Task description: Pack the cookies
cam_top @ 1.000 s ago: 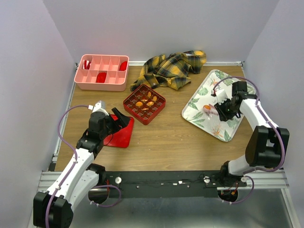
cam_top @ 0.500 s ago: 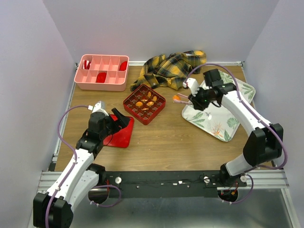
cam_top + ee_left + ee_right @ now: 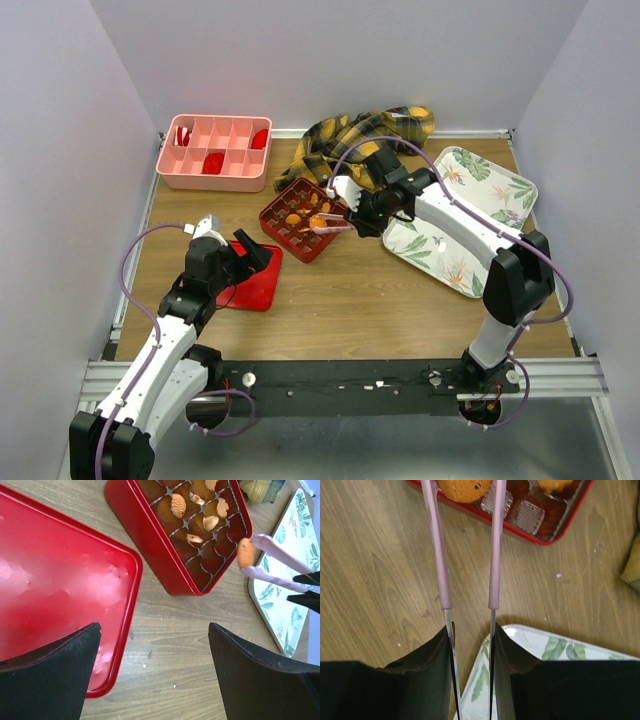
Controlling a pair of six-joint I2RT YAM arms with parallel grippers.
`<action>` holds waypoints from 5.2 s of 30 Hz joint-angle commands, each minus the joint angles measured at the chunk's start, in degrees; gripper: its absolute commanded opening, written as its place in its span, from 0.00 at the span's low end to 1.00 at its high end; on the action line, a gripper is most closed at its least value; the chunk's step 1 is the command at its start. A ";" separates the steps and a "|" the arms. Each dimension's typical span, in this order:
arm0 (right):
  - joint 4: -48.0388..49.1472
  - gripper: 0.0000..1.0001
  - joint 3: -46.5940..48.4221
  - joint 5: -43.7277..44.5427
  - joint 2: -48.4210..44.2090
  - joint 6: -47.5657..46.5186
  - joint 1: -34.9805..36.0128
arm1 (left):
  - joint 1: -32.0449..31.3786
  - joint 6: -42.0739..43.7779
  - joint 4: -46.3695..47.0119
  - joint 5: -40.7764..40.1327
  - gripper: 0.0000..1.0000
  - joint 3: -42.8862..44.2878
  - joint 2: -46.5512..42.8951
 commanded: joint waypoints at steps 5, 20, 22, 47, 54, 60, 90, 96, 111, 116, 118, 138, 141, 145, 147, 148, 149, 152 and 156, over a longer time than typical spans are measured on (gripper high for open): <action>-1.02 0.23 3.22 1.28 3.51 -1.03 1.64 | 0.44 0.69 -0.78 -1.94 0.99 1.37 -1.11; -1.03 0.33 2.51 2.86 5.44 -1.56 2.25 | 0.53 0.87 -0.25 -1.77 0.99 1.55 -0.49; -1.03 0.35 2.34 2.78 5.45 -1.65 2.25 | 0.53 0.78 -0.34 -1.85 0.99 1.38 -0.58; -1.11 0.43 3.13 2.51 6.15 -0.60 2.34 | 0.61 0.52 -1.40 -2.12 0.99 0.93 -2.34; -1.20 0.43 3.57 2.34 6.32 -0.33 2.43 | 0.61 0.52 -1.49 -2.12 0.99 0.93 -2.60; -1.29 0.44 3.66 2.42 6.24 -0.24 2.34 | 0.61 0.52 -1.57 -2.12 0.99 1.02 -2.60; -2.69 0.44 6.90 0.49 4.74 3.09 2.25 | 0.61 0.52 -1.75 -1.94 0.99 1.29 -2.52; -3.05 0.43 7.44 -1.79 2.46 6.08 1.82 | 0.61 0.87 -2.36 -2.03 0.99 1.64 -2.52; -0.86 0.41 -3.80 -9.70 -7.03 13.64 -7.58 | 0.61 0.69 -2.98 -1.85 0.99 2.43 -2.08; 1.96 0.41 -11.27 -11.11 -12.82 14.87 -9.87 | 0.61 0.69 -4.12 -2.12 0.99 2.87 -2.25; 3.54 0.41 -15.58 -11.72 -14.85 14.70 -10.84 | 0.61 0.69 -4.38 -2.29 0.99 2.78 -2.87; 14.88 0.41 -40.28 -4.09 -23.65 9.07 -11.37 | 0.70 -0.53 -7.11 -0.63 0.98 2.52 -2.43; 16.02 0.42 -41.78 -2.41 -23.21 8.19 -11.28 | 0.70 -0.89 -7.20 -0.01 0.98 2.43 -1.64; 16.82 0.43 -43.36 -1.53 -22.42 7.32 -11.37 | 0.61 -0.89 -7.99 0.08 0.97 3.57 0.20; 17.08 0.44 -43.98 -1.27 -21.98 6.70 -11.19 | 0.61 -0.54 -8.95 -0.01 0.96 4.27 1.87; 17.08 0.44 -44.24 -1.18 -21.72 6.44 -11.19 | 0.61 -0.28 -9.30 -0.01 0.95 4.97 2.40; 17.17 0.44 -44.85 -1.01 -21.54 6.17 -11.19 | 0.61 -0.19 -10.35 -0.10 0.95 5.33 3.01; 17.26 0.45 -45.56 -1.00 -21.54 5.82 -11.28 | 0.35 0.34 -11.94 -0.62 0.93 6.47 5.04; 16.03 0.49 -45.92 -1.70 -21.80 5.12 -11.28 | -0.79 1.04 -13.70 -2.12 0.90 7.87 7.93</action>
